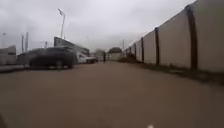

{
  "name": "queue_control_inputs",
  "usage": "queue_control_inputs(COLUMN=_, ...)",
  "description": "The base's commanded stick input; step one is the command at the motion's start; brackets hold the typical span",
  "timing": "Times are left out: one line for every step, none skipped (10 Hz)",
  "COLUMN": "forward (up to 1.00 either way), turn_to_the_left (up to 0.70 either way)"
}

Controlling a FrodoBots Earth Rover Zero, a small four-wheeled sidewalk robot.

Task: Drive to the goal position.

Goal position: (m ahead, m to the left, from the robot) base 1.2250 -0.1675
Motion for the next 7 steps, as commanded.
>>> queue_control_inputs(forward=1.0, turn_to_the_left=0.0)
queue_control_inputs(forward=1.0, turn_to_the_left=0.0)
queue_control_inputs(forward=1.0, turn_to_the_left=0.0)
queue_control_inputs(forward=1.0, turn_to_the_left=0.0)
queue_control_inputs(forward=1.0, turn_to_the_left=0.0)
queue_control_inputs(forward=1.0, turn_to_the_left=0.0)
queue_control_inputs(forward=1.0, turn_to_the_left=0.0)
